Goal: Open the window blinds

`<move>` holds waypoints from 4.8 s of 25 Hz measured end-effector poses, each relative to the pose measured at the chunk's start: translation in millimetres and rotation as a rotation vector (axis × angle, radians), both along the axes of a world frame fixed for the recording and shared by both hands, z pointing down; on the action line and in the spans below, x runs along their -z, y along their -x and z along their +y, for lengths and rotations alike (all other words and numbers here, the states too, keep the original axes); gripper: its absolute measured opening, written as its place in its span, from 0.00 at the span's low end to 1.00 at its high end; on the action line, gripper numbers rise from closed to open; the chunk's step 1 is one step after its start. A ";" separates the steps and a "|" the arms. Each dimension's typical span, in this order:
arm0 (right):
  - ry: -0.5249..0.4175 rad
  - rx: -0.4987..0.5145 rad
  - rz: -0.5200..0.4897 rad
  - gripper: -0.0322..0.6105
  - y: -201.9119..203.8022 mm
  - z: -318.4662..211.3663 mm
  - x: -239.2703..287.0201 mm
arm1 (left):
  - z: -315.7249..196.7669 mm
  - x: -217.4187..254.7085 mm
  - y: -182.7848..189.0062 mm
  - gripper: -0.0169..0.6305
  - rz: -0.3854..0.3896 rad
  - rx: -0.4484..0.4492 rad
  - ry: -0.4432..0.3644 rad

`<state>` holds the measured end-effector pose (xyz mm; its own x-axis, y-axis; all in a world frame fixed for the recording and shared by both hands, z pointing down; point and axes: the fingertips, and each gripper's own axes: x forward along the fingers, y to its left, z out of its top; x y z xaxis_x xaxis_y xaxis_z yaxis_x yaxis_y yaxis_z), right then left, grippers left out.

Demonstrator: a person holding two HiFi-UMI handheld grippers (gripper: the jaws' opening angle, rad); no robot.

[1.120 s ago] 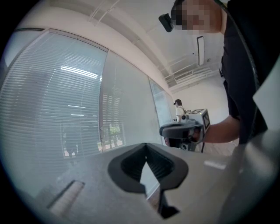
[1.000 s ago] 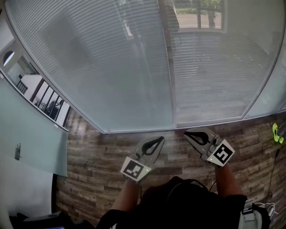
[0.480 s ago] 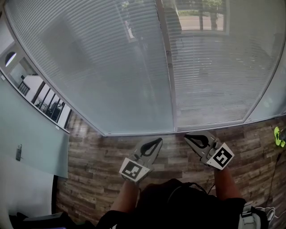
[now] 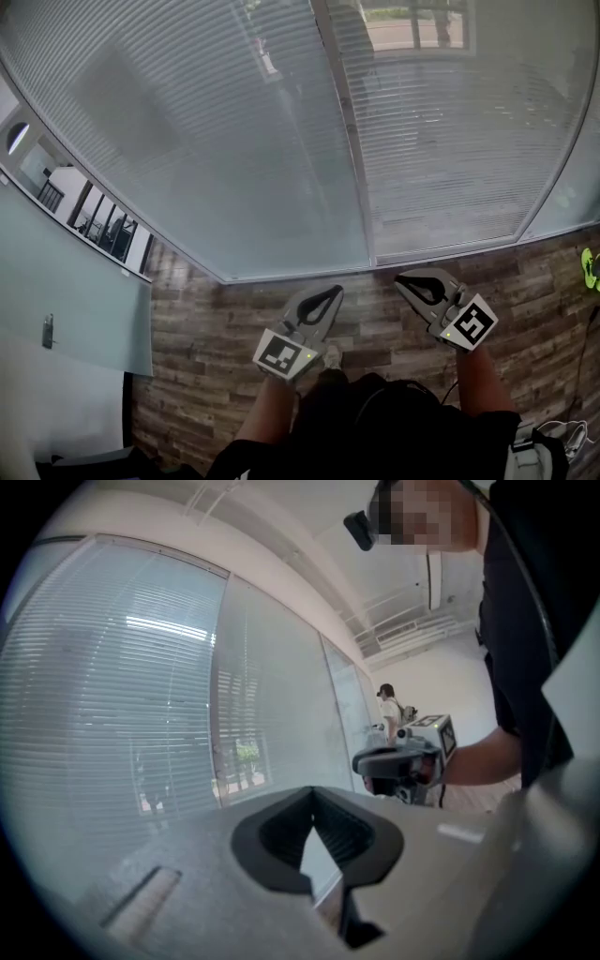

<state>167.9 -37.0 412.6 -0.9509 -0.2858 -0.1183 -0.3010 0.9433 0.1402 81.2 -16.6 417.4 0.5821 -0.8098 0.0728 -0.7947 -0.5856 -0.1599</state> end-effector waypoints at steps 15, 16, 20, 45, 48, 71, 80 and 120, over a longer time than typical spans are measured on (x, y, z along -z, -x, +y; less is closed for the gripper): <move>-0.019 -0.038 0.032 0.06 28.6 -45.1 4.7 | -47.1 -3.6 23.6 0.03 0.042 -0.047 -0.006; -0.020 -0.042 0.034 0.06 31.8 -50.2 4.3 | -52.3 -3.8 26.5 0.03 0.043 -0.053 -0.005; -0.023 -0.062 0.035 0.06 46.9 -67.9 4.7 | -71.7 -0.7 41.0 0.03 0.044 -0.074 -0.008; -0.063 -0.371 0.055 0.06 116.7 -188.1 31.5 | -201.7 24.1 125.2 0.03 0.050 -0.304 -0.048; -0.059 -0.386 0.059 0.06 130.8 -197.9 27.8 | -204.6 18.1 129.3 0.03 0.056 -0.336 -0.037; -0.028 -0.396 0.140 0.06 131.6 -237.2 23.7 | -246.0 7.1 139.8 0.03 0.117 -0.310 -0.014; -0.040 -0.322 0.183 0.06 126.2 -270.7 18.8 | -269.4 2.9 127.9 0.03 0.126 -0.236 -0.007; -0.521 -0.676 0.899 0.26 131.8 -410.7 57.4 | -274.5 -22.8 116.1 0.03 0.147 -0.317 0.028</move>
<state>36.1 -447.7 355.3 -0.4337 -0.8648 0.2529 -0.3080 0.4061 0.8604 -34.8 -291.0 440.2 0.8103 -0.5860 -0.0109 -0.5859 -0.8095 -0.0380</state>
